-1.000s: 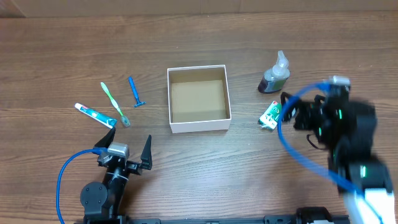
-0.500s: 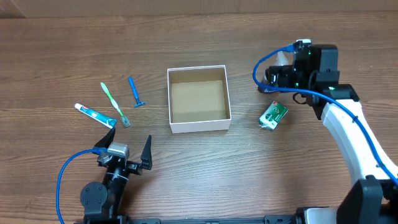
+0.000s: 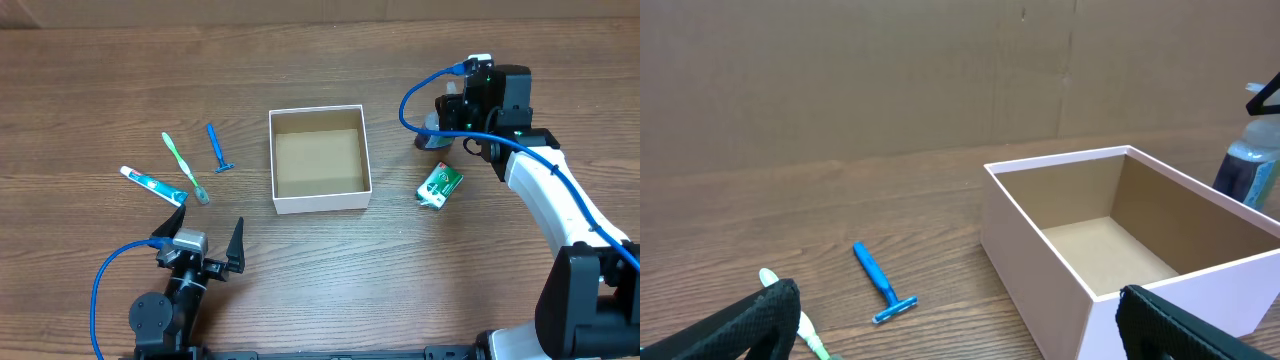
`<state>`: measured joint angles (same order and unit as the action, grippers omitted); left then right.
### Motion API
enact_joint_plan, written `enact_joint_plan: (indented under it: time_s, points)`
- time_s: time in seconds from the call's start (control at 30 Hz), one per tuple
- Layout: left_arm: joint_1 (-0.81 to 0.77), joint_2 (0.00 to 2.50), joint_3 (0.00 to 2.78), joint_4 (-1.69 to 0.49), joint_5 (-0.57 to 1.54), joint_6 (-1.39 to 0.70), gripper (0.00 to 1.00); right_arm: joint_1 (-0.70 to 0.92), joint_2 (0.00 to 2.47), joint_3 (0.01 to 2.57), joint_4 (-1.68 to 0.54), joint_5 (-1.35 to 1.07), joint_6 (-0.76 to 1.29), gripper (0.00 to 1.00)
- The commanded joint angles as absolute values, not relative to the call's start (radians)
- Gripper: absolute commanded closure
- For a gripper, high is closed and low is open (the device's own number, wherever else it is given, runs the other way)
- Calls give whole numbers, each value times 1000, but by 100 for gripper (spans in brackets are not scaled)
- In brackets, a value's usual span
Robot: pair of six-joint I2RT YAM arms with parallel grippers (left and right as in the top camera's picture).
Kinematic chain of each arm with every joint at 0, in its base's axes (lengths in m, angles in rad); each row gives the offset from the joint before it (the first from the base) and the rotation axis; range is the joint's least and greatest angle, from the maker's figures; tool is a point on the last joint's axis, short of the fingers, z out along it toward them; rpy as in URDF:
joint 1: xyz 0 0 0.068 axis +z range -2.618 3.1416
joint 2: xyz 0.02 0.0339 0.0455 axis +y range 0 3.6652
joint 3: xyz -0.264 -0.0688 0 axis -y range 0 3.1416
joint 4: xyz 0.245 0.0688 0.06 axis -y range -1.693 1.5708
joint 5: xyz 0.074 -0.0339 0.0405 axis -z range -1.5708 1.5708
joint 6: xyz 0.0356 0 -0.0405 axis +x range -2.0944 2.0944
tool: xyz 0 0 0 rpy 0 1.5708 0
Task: Pack container
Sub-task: 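Reach the right gripper to the soap pump bottle and grasp it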
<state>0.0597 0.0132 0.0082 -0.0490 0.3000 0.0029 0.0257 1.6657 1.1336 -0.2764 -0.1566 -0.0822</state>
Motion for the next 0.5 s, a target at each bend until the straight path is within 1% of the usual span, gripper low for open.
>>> enact_joint_plan:
  time_s: [0.0,0.07,0.2,0.3,0.47]
  points:
    - [67,5,5,-49,304,-2,0,19,1674,1159,-256,-162,-86,66]
    - [67,5,5,-49,304,-2,0,19,1674,1159,-249,-162,-86,68]
    - [67,5,5,-48,304,-2,0,19,1672,1159,-248,-163,-78,76]
    - [67,5,5,-48,304,-2,0,19,1648,1172,-257,-168,-27,78]
    - [67,5,5,-49,304,-2,0,19,1596,1256,-354,-179,-22,80]
